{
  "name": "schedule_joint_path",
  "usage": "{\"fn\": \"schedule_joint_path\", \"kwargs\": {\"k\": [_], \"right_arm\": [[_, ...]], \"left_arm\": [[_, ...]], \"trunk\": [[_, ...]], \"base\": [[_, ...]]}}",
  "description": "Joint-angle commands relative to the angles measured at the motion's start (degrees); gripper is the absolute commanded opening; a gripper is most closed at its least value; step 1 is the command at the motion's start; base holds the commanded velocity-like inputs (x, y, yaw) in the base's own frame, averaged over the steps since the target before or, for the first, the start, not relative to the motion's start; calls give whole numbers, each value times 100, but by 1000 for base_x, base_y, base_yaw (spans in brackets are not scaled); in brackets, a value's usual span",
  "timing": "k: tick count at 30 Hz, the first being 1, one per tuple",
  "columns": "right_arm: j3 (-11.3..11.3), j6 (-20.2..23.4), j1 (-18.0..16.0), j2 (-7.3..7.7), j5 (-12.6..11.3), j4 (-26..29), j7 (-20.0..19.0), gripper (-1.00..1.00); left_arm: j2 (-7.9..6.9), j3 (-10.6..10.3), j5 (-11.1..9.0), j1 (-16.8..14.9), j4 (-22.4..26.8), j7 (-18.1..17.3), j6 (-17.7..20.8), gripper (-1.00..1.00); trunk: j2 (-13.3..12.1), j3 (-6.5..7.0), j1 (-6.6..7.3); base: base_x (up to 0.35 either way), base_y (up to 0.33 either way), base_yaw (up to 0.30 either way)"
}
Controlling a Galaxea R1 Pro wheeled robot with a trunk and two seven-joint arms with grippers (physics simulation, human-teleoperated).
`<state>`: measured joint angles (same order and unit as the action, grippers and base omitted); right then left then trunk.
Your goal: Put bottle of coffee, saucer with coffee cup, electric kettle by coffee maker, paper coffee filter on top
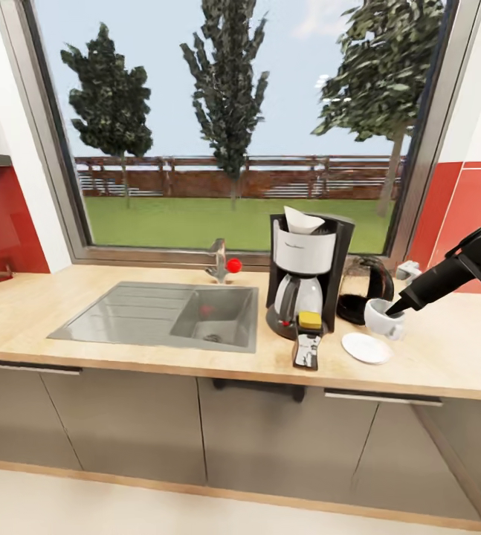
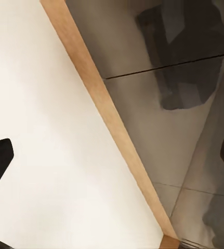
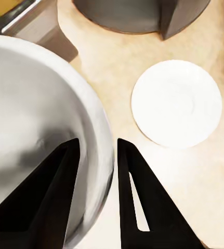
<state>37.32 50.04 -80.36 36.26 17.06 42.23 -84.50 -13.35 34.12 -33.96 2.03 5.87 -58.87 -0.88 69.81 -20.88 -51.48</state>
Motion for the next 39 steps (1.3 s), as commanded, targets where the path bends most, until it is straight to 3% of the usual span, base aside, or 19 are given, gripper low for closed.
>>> {"fn": "schedule_joint_path", "kwargs": {"k": [1,23,31,36,39], "right_arm": [[12,58,-6,2,36,11,-44,-100],[23,71,-6,-67,62,-53,-25,-100],[45,635,-6,-318,82,-150,-56,-100],[47,693,-6,-473,108,-567,-36,-100],[47,697,-6,-493,111,-642,-29,-100]], "left_arm": [[-1,-37,-41,0,3,-10,-11,100],[-1,-37,-41,0,2,-10,-9,100],[-1,-37,-41,0,3,-13,-9,100],[-1,-37,-41,0,2,-10,-9,100],[-1,-37,-41,0,5,-10,-9,100]], "trunk": [[3,-6,0],[3,-6,0],[3,-6,0],[3,-6,0],[3,-6,0]], "base": [[1,-1,268],[0,0,26],[0,0,0],[0,0,0],[0,0,0]]}}
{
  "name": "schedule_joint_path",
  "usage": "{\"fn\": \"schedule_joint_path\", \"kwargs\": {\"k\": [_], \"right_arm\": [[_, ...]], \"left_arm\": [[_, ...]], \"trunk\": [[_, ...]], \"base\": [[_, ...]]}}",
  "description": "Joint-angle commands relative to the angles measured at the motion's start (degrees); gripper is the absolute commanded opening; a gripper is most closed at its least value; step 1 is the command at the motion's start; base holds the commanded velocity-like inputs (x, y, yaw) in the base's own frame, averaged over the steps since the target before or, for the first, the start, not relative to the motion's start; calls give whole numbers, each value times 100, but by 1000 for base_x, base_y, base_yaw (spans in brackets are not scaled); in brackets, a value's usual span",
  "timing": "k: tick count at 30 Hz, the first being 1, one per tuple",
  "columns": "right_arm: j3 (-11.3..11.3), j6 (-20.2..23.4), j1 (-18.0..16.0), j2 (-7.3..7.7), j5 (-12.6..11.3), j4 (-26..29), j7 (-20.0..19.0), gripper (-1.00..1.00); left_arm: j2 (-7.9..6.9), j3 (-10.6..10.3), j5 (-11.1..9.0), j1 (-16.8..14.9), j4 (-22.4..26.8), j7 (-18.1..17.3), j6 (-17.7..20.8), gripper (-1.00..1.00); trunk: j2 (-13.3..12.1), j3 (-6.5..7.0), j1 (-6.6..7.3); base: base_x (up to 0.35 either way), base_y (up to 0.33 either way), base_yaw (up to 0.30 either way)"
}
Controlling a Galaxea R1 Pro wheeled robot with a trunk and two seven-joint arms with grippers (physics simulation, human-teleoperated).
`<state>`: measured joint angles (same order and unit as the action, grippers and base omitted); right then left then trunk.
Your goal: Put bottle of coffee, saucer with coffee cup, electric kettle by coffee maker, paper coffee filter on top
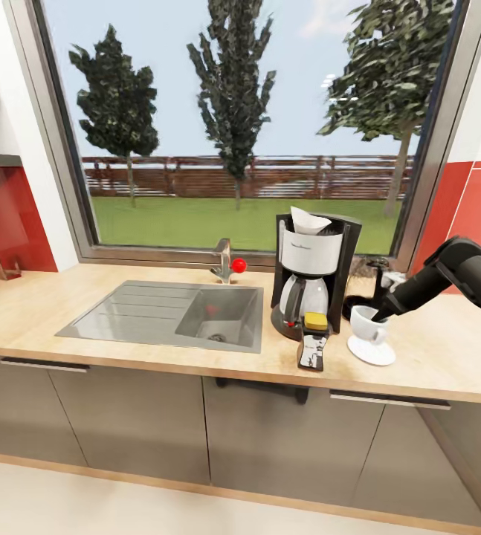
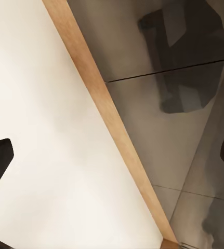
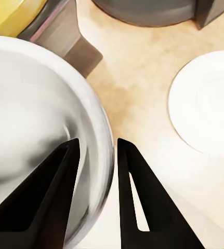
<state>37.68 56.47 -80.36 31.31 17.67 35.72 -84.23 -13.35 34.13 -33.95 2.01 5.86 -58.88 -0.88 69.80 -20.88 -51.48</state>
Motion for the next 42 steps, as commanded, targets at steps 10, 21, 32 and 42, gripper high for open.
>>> {"fn": "schedule_joint_path", "kwargs": {"k": [10,21,32,42], "right_arm": [[4,57,-6,-29,77,-235,-23,-100],[2,57,-6,-7,78,-272,274,-100],[9,57,-6,-15,75,-285,374,-100],[11,50,-6,-12,63,-275,364,-100]], "left_arm": [[-1,-38,-41,2,4,-10,-9,100],[-1,-38,-41,2,8,-12,-9,100],[-1,-38,-41,2,10,-11,-9,100],[-1,-38,-41,2,6,-10,-9,100]], "trunk": [[4,-6,0],[4,-6,0],[4,-6,0],[4,-6,0]], "base": [[0,0,0],[0,-79,0],[0,-31,0],[25,-46,0]]}}
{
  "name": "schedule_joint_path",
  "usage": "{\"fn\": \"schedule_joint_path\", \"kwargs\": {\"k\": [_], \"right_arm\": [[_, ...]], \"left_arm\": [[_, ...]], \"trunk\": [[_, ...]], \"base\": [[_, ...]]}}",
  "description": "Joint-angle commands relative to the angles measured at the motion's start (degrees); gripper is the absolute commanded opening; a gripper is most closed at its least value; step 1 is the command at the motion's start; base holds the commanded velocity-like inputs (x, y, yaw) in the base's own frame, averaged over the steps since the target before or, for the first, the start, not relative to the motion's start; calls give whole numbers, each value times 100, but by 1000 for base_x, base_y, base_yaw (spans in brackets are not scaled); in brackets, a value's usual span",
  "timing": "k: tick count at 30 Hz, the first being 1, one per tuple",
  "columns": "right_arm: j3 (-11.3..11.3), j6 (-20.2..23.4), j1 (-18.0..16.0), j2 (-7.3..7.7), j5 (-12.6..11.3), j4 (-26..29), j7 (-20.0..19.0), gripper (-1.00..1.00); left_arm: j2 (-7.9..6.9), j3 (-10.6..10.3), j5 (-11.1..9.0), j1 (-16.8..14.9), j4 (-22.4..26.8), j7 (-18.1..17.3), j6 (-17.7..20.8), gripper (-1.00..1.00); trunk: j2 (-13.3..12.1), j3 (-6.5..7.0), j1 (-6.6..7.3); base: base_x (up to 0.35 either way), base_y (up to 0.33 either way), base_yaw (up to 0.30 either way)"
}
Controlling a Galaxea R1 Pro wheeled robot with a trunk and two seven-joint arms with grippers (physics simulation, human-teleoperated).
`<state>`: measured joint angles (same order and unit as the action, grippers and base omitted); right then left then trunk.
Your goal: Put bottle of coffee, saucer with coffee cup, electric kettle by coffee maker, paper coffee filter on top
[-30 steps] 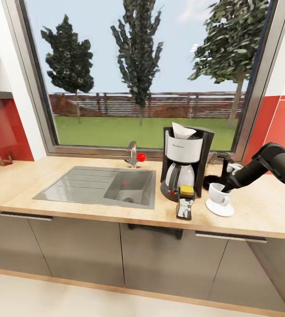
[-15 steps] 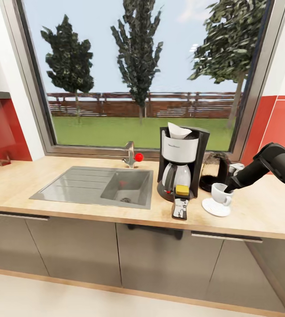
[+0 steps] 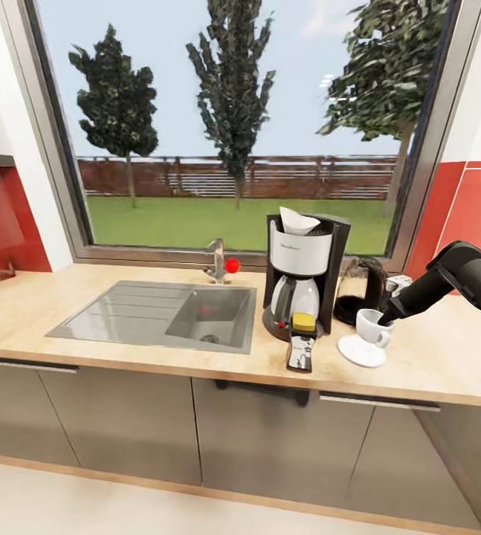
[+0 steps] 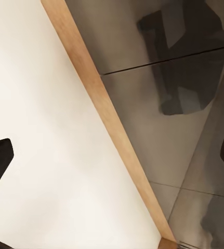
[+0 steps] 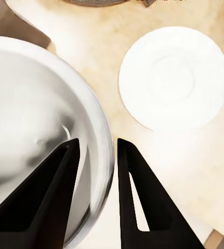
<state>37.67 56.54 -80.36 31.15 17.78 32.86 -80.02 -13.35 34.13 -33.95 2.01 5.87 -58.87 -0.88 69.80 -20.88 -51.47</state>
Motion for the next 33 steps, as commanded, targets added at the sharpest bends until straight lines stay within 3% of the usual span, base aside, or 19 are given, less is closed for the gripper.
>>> {"fn": "schedule_joint_path", "kwargs": {"k": [1,10,33], "right_arm": [[10,43,-6,6,51,12,-58,-100],[4,42,-6,14,45,22,-65,-100],[12,42,-6,-12,43,44,-75,-100]], "left_arm": [[-1,-38,-41,2,5,-10,-9,100],[-1,-38,-41,2,4,-10,-9,100],[-1,-38,-41,2,2,-10,-9,100]], "trunk": [[4,-6,-1],[4,-26,-1],[4,-229,-1]], "base": [[8,-11,0],[2,-3,0],[0,0,0]]}}
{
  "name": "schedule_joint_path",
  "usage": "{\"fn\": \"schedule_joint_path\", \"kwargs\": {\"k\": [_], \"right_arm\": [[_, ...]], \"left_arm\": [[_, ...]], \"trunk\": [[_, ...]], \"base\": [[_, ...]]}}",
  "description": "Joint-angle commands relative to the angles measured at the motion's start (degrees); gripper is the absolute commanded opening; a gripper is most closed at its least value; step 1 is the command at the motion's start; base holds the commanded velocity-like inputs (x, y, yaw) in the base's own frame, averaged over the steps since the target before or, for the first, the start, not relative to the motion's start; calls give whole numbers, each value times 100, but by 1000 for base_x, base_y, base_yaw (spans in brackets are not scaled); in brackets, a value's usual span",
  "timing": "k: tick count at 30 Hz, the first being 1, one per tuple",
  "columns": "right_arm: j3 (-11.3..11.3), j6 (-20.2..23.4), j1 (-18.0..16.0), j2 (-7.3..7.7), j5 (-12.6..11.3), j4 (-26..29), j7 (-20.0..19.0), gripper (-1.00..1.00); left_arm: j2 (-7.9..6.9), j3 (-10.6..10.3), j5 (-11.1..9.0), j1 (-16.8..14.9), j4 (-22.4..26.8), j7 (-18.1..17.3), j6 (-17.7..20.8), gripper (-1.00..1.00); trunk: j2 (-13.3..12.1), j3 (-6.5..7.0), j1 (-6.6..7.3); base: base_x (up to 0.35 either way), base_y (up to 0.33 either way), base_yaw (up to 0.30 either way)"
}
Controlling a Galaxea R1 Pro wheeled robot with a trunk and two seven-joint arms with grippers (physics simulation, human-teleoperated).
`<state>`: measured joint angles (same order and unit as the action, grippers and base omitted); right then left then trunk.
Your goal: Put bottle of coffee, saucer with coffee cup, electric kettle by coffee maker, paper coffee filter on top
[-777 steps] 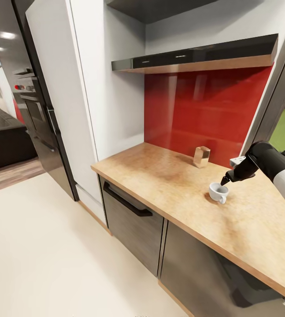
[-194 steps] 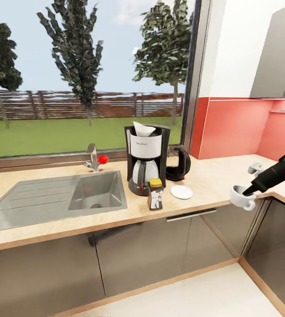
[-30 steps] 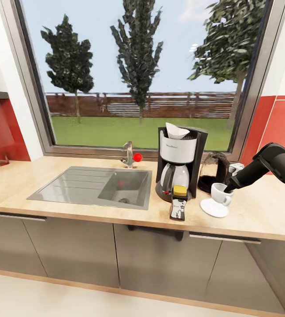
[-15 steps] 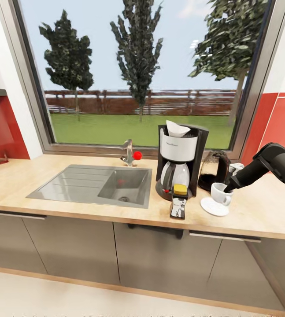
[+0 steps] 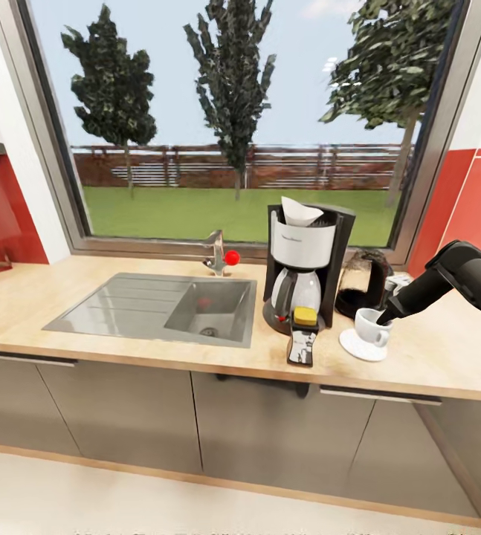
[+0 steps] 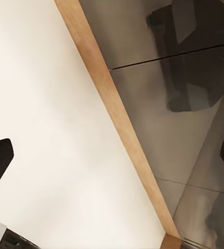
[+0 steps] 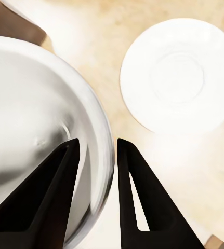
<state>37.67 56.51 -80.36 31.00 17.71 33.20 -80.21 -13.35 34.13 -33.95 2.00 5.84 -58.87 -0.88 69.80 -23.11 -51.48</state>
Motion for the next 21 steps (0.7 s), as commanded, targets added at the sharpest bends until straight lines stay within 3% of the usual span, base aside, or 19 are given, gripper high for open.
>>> {"fn": "schedule_joint_path", "kwargs": {"k": [1,21], "right_arm": [[12,44,-6,3,51,10,-56,-100],[12,44,-6,11,58,11,-49,-100]], "left_arm": [[-1,-38,-42,2,7,-10,-9,100],[-1,-38,-42,2,6,-10,-9,100]], "trunk": [[4,-15,0],[4,-196,0]], "base": [[0,0,0],[0,0,0]]}}
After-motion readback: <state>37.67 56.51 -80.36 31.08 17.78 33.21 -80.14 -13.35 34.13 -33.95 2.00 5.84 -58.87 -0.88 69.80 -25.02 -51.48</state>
